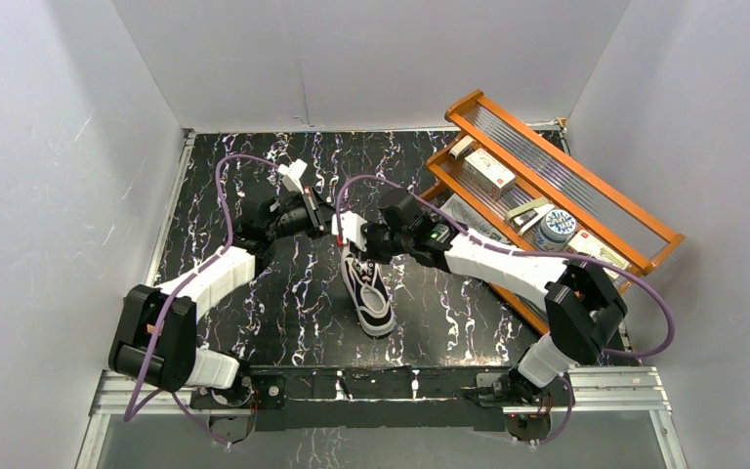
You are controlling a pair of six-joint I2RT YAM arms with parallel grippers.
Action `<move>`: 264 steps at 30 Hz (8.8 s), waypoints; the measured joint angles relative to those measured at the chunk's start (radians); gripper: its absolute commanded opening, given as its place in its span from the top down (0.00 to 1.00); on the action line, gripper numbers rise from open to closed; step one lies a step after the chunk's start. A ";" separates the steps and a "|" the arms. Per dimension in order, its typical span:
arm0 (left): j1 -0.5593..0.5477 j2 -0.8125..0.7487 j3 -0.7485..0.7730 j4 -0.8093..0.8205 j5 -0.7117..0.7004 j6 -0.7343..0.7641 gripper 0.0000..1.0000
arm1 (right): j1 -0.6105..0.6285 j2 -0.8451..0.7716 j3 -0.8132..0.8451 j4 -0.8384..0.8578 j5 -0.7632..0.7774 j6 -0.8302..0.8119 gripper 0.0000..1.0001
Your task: Tie the shoes
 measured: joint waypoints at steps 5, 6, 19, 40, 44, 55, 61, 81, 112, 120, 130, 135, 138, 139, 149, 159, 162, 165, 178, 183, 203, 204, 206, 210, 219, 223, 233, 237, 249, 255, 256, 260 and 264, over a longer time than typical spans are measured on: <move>0.000 0.027 0.000 -0.004 0.010 -0.041 1.00 | 0.059 0.007 0.001 -0.038 0.139 -0.070 1.00; 0.000 0.027 0.000 -0.005 0.010 -0.041 1.00 | 0.068 0.021 0.006 -0.051 0.178 -0.082 1.00; 0.002 0.165 0.029 -0.174 0.008 -0.079 1.00 | 0.089 0.163 0.063 -0.192 0.397 -0.073 0.75; 0.002 0.176 0.053 -0.254 0.013 -0.019 1.00 | 0.056 -0.010 0.248 -0.452 -0.030 0.411 0.30; 0.002 0.175 0.053 -0.275 0.014 0.006 1.00 | -0.118 -0.048 0.249 -0.441 -0.083 0.584 0.41; 0.002 0.138 0.016 -0.261 0.019 0.024 1.00 | -0.340 0.314 0.435 -0.599 -0.089 0.898 0.58; 0.002 0.138 -0.014 -0.225 0.024 0.009 1.00 | -0.283 0.460 0.492 -0.693 -0.095 1.065 0.54; 0.002 0.101 -0.050 -0.193 0.035 -0.020 1.00 | -0.128 0.508 0.575 -0.782 0.150 1.133 1.00; 0.017 -0.108 0.090 -0.832 -0.312 -0.072 0.33 | -0.163 0.165 0.375 -0.749 0.461 1.011 1.00; 0.021 0.246 0.264 -0.842 -0.343 -0.021 0.45 | -0.163 0.155 0.375 -0.706 0.422 0.988 1.00; 0.007 0.328 0.182 -0.772 -0.343 -0.285 0.61 | -0.163 0.155 0.375 -0.699 0.401 0.975 1.00; -0.007 0.329 0.129 -0.652 -0.325 -0.398 0.77 | -0.163 0.155 0.375 -0.695 0.397 0.970 1.00; -0.008 0.317 0.074 -0.544 -0.312 -0.479 0.88 | -0.163 0.155 0.375 -0.687 0.393 0.969 1.00; -0.008 0.312 0.063 -0.526 -0.314 -0.494 0.92 | -0.163 0.155 0.375 -0.684 0.393 0.969 1.00; -0.024 0.151 0.061 -0.740 -0.452 -0.438 1.00 | -0.183 0.122 0.375 -0.737 0.467 1.026 1.00; -0.024 -0.163 0.228 -1.084 -0.640 -0.258 1.00 | -0.233 -0.069 0.344 -0.873 0.809 1.184 1.00; -0.024 -0.229 0.232 -1.185 -0.701 -0.248 1.00 | -0.260 -0.090 0.322 -0.919 0.920 1.229 1.00; -0.024 -0.265 0.218 -1.260 -0.752 -0.241 1.00 | -0.283 -0.101 0.253 -0.938 1.004 1.252 1.00; 0.034 -0.294 0.073 -1.382 -0.873 -0.137 1.00 | -0.322 -0.109 0.027 -0.914 1.173 1.299 1.00; 0.089 -0.269 0.033 -1.363 -0.901 -0.040 1.00 | -0.333 -0.103 -0.040 -0.855 1.192 1.288 1.00; 0.250 -0.210 -0.048 -1.320 -0.824 -0.033 1.00 | -0.400 -0.079 -0.115 -0.719 1.177 1.272 1.00; 0.250 -0.210 -0.048 -1.317 -0.819 -0.027 1.00 | -0.400 -0.082 -0.119 -0.711 1.172 1.265 1.00; 0.250 -0.210 -0.048 -1.313 -0.809 -0.016 1.00 | -0.399 -0.100 -0.132 -0.698 1.161 1.246 1.00; 0.250 -0.211 -0.048 -1.310 -0.799 -0.010 1.00 | -0.398 -0.154 -0.150 -0.694 1.137 1.214 1.00; 0.250 -0.212 -0.048 -1.310 -0.790 -0.028 1.00 | -0.336 -0.276 -0.210 -0.576 0.980 1.113 1.00; 0.250 -0.212 -0.048 -1.310 -0.786 -0.067 1.00 | -0.345 -0.273 -0.196 -0.626 1.043 1.185 1.00; 0.241 -0.212 -0.024 -1.318 -0.778 -0.035 0.12 | -0.359 -0.282 -0.203 -0.617 0.991 1.161 1.00; 0.231 -0.260 0.027 -1.345 -0.763 0.005 0.17 | -0.350 -0.412 -0.215 -0.515 0.852 1.051 1.00; 0.018 -0.328 0.076 -1.040 -0.414 0.466 0.50 | -0.346 -0.404 -0.188 -0.456 0.504 0.855 1.00; -0.071 -0.132 0.111 -0.978 -0.340 0.734 0.43 | -0.346 -0.404 -0.132 -0.441 0.455 0.832 1.00; -0.073 -0.111 0.109 -0.983 -0.337 0.782 0.42 | -0.346 -0.404 -0.131 -0.439 0.452 0.832 1.00; -0.092 -0.094 0.075 -0.938 -0.340 0.959 0.47 | -0.346 -0.404 -0.131 -0.439 0.438 0.832 1.00; -0.100 -0.076 0.037 -0.896 -0.325 1.085 0.53 | -0.346 -0.404 -0.131 -0.438 0.434 0.832 1.00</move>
